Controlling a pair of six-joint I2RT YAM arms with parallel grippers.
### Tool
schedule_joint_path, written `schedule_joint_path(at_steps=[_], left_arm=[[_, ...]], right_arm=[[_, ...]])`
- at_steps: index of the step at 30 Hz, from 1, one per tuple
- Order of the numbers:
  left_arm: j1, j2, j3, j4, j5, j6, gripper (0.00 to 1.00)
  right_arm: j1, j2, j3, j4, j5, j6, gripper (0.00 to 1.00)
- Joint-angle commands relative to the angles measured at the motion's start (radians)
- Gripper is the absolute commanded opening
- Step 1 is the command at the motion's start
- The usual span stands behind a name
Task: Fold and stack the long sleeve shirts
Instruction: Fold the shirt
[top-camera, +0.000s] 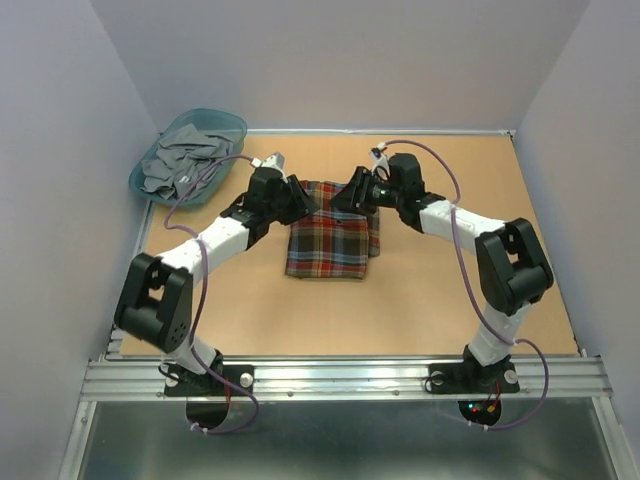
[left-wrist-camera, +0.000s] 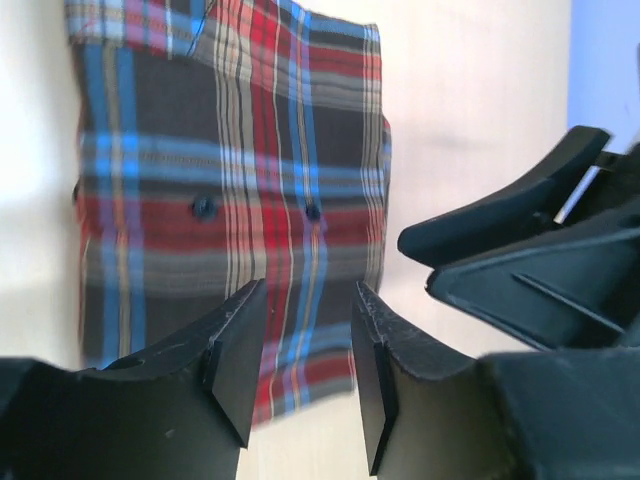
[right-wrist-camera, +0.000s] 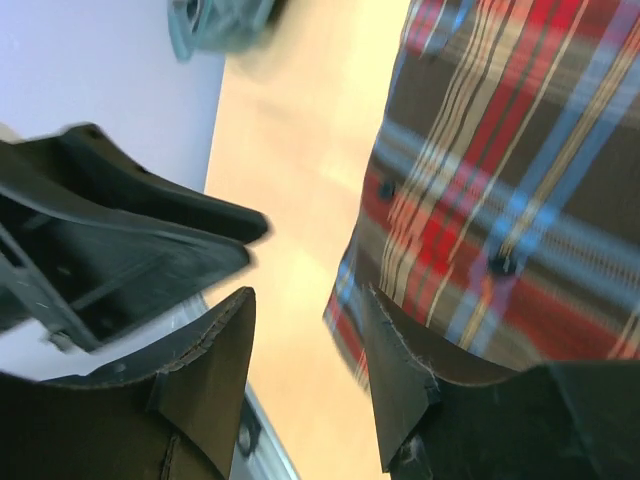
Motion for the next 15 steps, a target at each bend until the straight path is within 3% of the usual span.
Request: schedule_joint_path(at_steps=[1,4,7,8,9,15], left_arm=[[0.012,0.151,0.046,0.1,0.016,0.004,0.49],[0.039,0.269,0.052,0.143,0.016,0.004,0.49],[0.074,0.372,0.028,0.199,0.016,0.004,0.49],[0.081,0.405,0.02,0.224,0.071,-0.005,0.3],[0.087,0.415,0.005,0.233,0.078,-0.073,0.3],[0.099,0.294,-0.005,0.238,0.095,-0.059,0.34]], right_arm=[[-0.015,0.119,0.035,0.09,0.037,0.055,0.51],[-0.055,0.189,-0.038,0.269,-0.006,0.153,0.5],[-0.086,0.272,-0.097,0.318,-0.003,0.155,0.49],[-0.091,0.293,-0.111,0.322,0.009,0.145,0.49],[-0.098,0.298,-0.121,0.323,0.013,0.135,0.49],[-0.143,0.209,-0.109,0.282,-0.004,0.086,0.5]])
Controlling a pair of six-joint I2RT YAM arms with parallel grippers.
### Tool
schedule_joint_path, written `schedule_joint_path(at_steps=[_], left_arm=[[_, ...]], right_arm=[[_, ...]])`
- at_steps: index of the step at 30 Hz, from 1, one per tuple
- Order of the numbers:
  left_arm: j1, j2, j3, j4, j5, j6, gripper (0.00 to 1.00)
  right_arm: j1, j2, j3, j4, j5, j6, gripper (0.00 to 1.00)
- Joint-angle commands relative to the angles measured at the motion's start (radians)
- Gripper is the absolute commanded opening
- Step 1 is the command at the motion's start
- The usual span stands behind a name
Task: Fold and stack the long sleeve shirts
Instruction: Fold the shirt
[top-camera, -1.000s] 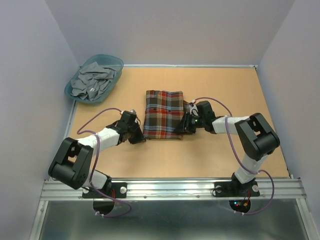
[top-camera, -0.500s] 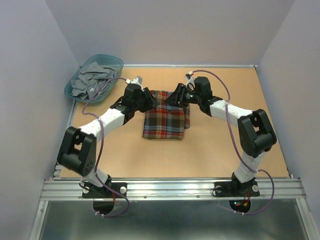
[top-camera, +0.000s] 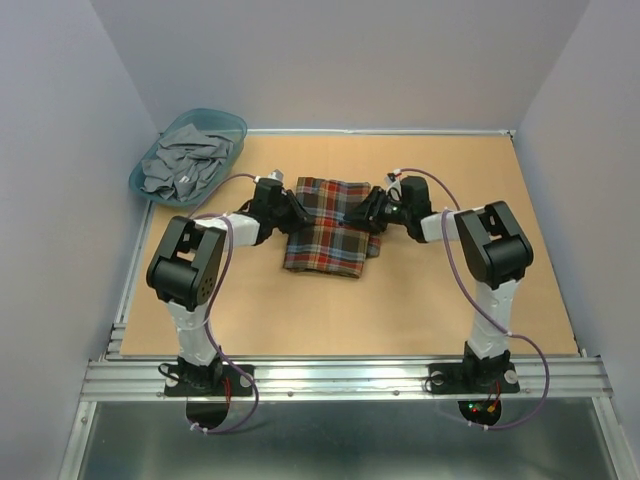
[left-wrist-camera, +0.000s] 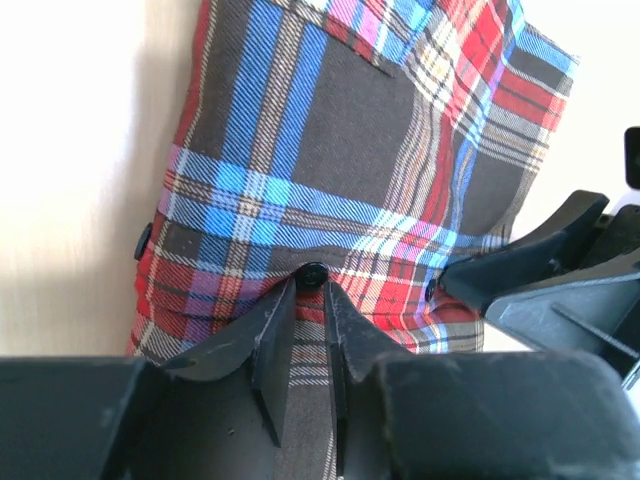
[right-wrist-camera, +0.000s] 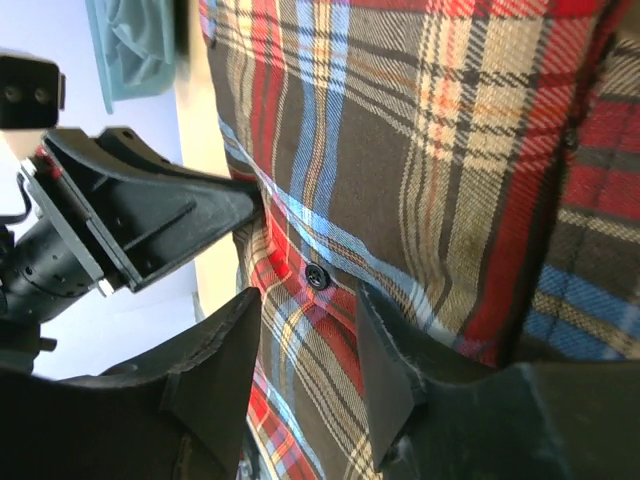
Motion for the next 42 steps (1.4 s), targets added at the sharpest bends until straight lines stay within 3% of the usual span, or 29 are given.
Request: schedule_joint_path(at_steps=[1,5,13,21,25,28,33,36,38,42], left_arm=[[0.015,-0.121,-0.001,-0.027,-0.009,0.022,0.35],[0.037,-0.135,0.134,-0.065,0.003,0.057,0.39],[0.052,0.124,0.452,-0.089,0.042,0.071,0.4],[0.069,0.351,0.555,-0.086,0.062,0.045,0.39],[0.09,0.348,0.536,-0.086,0.062,0.045,0.39],[0.101,0.278,0.516,-0.095,0.056,0.077,0.4],[0.101,0.12,0.492,-0.184,-0.015,0.214,0.54],[0.096,0.025,0.469,-0.239,-0.081,0.359,0.76],[0.089,0.006,0.466,-0.273,-0.099,0.422,0.82],[0.011,-0.041,0.429,-0.317,-0.194,0.534,0.83]], right_arm=[[-0.022,-0.076,0.057,-0.07,0.034,-0.077,0.5],[-0.022,-0.082,0.175,-0.101,0.02,-0.06,0.5],[-0.022,0.11,0.47,-0.112,0.009,-0.017,0.51],[-0.046,0.265,0.455,-0.087,0.066,0.008,0.51],[-0.072,0.259,0.43,-0.089,0.067,-0.015,0.51],[-0.075,0.204,0.471,-0.18,0.075,-0.093,0.52],[-0.072,-0.006,0.389,-0.289,0.087,-0.16,0.57],[-0.051,-0.141,0.223,-0.335,0.077,-0.178,0.59],[-0.032,-0.206,0.154,-0.396,0.076,-0.199,0.59],[0.07,-0.329,0.039,-0.475,0.133,-0.245,0.59]])
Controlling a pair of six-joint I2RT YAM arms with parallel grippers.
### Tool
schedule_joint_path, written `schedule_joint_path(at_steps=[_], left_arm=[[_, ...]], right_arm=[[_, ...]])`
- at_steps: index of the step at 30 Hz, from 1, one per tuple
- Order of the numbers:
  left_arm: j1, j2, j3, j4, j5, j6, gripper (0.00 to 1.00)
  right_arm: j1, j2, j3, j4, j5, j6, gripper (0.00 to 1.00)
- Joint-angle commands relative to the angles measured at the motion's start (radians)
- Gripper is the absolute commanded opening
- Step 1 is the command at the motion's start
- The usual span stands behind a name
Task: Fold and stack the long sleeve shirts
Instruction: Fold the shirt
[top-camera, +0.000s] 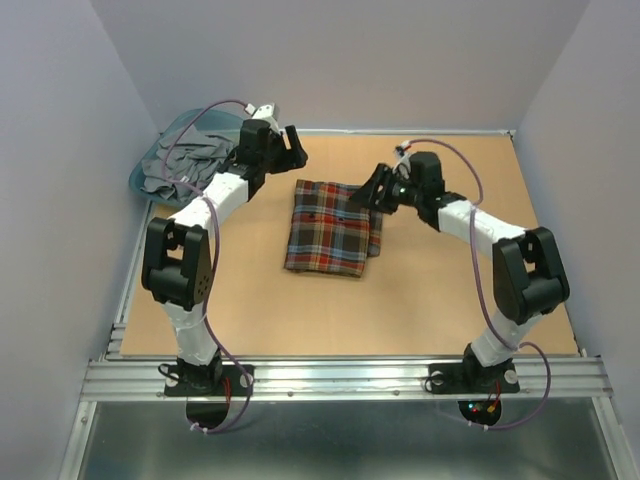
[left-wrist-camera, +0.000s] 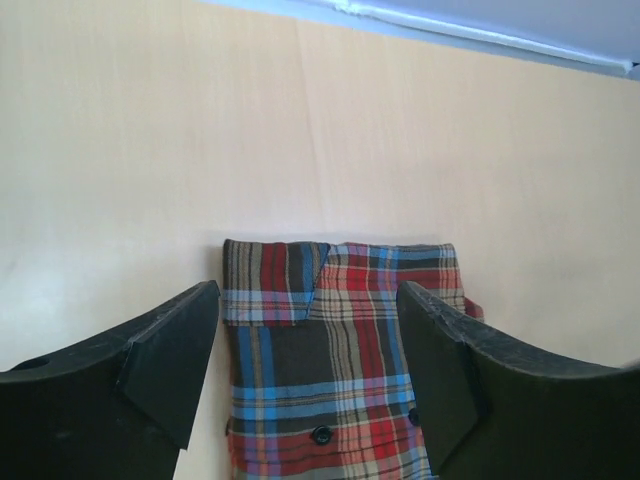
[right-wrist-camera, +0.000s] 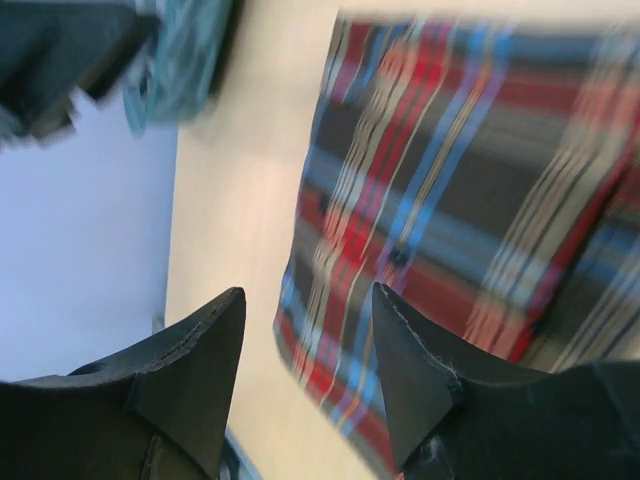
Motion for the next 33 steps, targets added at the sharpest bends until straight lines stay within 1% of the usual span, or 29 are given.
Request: schedule_joint_path(at_steps=[1,3,4,6,7,9,10,12,13,15,16,17,20,22,23,26,27,28,29,30,31,32,33], left_arm=[[-0.085,-0.047,-0.065,-0.089,-0.121,0.174,0.82],[-0.119,-0.047,-0.103,-0.106,-0.165,0.175,0.79],[-0.122,-0.046,-0.117,-0.109,-0.165,0.165,0.78],[-0.126,-0.059,-0.154,-0.119,-0.165,0.1,0.75],[-0.126,-0.068,-0.2,-0.119,-0.165,0.074,0.74],[-0.128,-0.085,-0.249,-0.119,-0.165,0.013,0.72],[-0.128,-0.105,-0.275,-0.119,-0.194,-0.009,0.71],[-0.133,-0.124,-0.349,-0.119,-0.188,-0.053,0.7],[-0.137,-0.144,-0.398,-0.119,-0.184,-0.102,0.69],[-0.157,-0.179,-0.444,-0.114,-0.179,-0.148,0.69],[-0.168,-0.193,-0.488,-0.113,-0.179,-0.2,0.68],[-0.194,-0.206,-0.511,-0.091,-0.179,-0.222,0.67],[-0.24,-0.249,-0.593,-0.074,-0.119,-0.326,0.65],[-0.29,-0.272,-0.631,-0.03,-0.069,-0.38,0.64],[-0.309,-0.28,-0.668,-0.005,-0.054,-0.432,0.64],[-0.392,-0.329,-0.728,0.047,-0.027,-0.504,0.64],[-0.418,-0.364,-0.739,0.056,-0.033,-0.516,0.64],[-0.456,-0.381,-0.755,0.061,-0.047,-0.526,0.65],[-0.476,-0.401,-0.76,0.055,-0.088,-0.532,0.66],[-0.487,-0.421,-0.763,0.046,-0.089,-0.532,0.67],[-0.501,-0.461,-0.771,0.021,-0.136,-0.53,0.68],[-0.508,-0.479,-0.768,0.007,-0.162,-0.523,0.69],[-0.513,-0.513,-0.765,-0.008,-0.231,-0.509,0.69]], right_arm=[[0.151,-0.093,-0.123,-0.145,0.054,-0.068,0.58],[0.22,-0.102,-0.168,-0.146,0.091,-0.053,0.57],[0.239,-0.102,-0.176,-0.146,0.103,-0.05,0.55],[0.262,-0.086,-0.205,-0.144,0.135,-0.042,0.54],[0.271,-0.079,-0.218,-0.146,0.152,-0.039,0.53],[0.27,-0.064,-0.241,-0.146,0.19,-0.042,0.48],[0.27,-0.055,-0.261,-0.147,0.231,-0.05,0.47],[0.261,-0.024,-0.276,-0.156,0.247,-0.076,0.46],[0.241,-0.014,-0.288,-0.161,0.265,-0.082,0.46],[0.212,0.006,-0.298,-0.179,0.304,-0.114,0.45],[0.169,0.011,-0.299,-0.19,0.313,-0.124,0.45],[0.143,0.013,-0.298,-0.202,0.321,-0.143,0.46],[0.043,0.023,-0.278,-0.228,0.341,-0.171,0.45],[0.005,0.042,-0.217,-0.248,0.374,-0.202,0.45],[-0.018,0.065,-0.154,-0.268,0.385,-0.223,0.45],[-0.032,0.14,-0.043,-0.291,0.425,-0.263,0.45],[-0.032,0.16,0.03,-0.297,0.427,-0.272,0.45],[-0.032,0.199,0.073,-0.308,0.422,-0.282,0.46],[-0.031,0.213,0.109,-0.316,0.416,-0.288,0.46],[-0.031,0.221,0.138,-0.321,0.407,-0.289,0.47],[-0.031,0.218,0.182,-0.331,0.398,-0.291,0.48],[-0.031,0.214,0.192,-0.334,0.393,-0.289,0.49],[-0.032,0.18,0.196,-0.336,0.39,-0.291,0.5]])
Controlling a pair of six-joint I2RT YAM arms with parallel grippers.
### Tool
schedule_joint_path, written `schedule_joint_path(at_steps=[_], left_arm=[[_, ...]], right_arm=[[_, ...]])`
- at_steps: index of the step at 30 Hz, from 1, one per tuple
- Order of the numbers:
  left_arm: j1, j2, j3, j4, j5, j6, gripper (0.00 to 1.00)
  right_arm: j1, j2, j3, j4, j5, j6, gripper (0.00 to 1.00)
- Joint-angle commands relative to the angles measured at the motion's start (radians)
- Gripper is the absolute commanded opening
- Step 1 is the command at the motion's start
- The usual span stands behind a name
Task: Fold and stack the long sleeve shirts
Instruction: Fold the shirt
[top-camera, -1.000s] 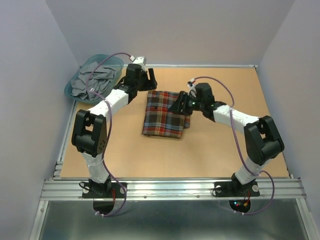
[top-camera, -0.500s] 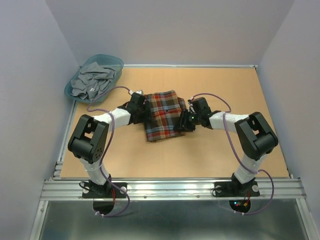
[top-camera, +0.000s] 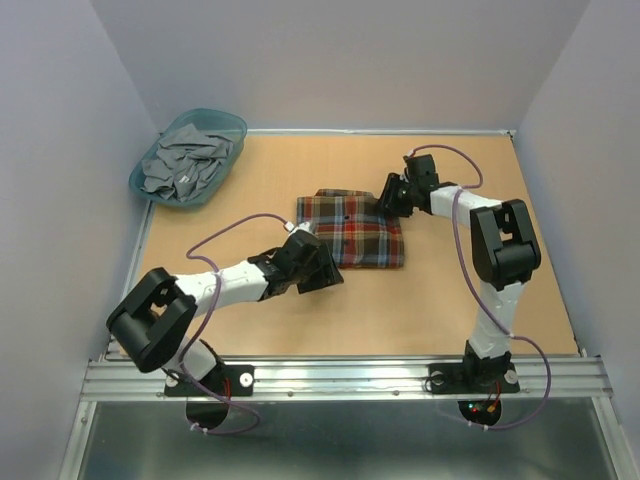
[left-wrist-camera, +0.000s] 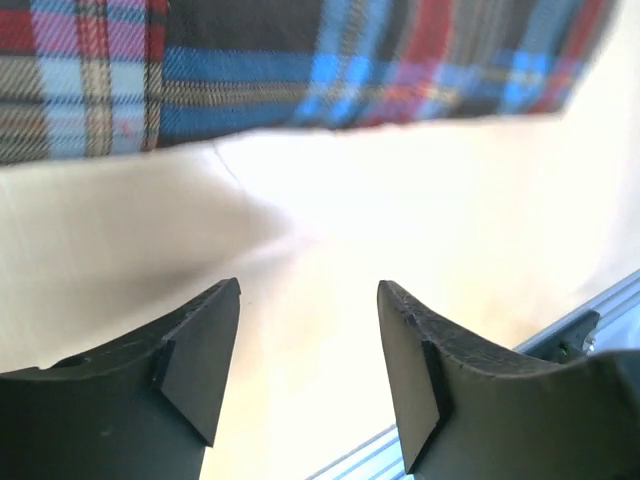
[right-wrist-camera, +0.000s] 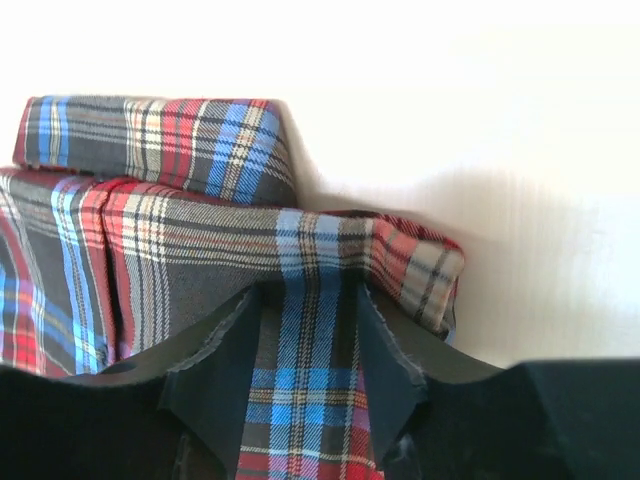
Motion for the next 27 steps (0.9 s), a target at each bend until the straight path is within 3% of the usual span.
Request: schedule_joint_path(at_steps=[1,3,9,14,19,27], left_arm=[[-0.035,-0.13,0.013,-0.028,-0.175,0.016,0.71],[-0.056,-0.15,0.038,-0.072,-0.238,0.076,0.74],[-0.147,-0.103,0.203,-0.14,-0.413,0.384,0.83],[-0.276,0.098,0.407,-0.128,-0.524,0.645,0.86],[-0.356,0.288,0.53,-0.079,-0.573,0.861,0.85],[-0.425,0.483,0.64,0.003,-0.579,1.046,0.8]], right_arm=[[0.004,-0.057,0.061,-0.075,0.04,-0.043,0.52],[0.002,-0.114,0.031,-0.08,0.041,-0.037,0.56],[-0.021,-0.37,-0.107,-0.162,0.104,0.01,0.81],[-0.062,-0.535,-0.167,-0.27,0.19,0.069,1.0],[-0.09,-0.712,-0.256,-0.342,0.346,0.154,1.0],[-0.133,-0.872,-0.374,-0.402,0.371,0.254,1.0]])
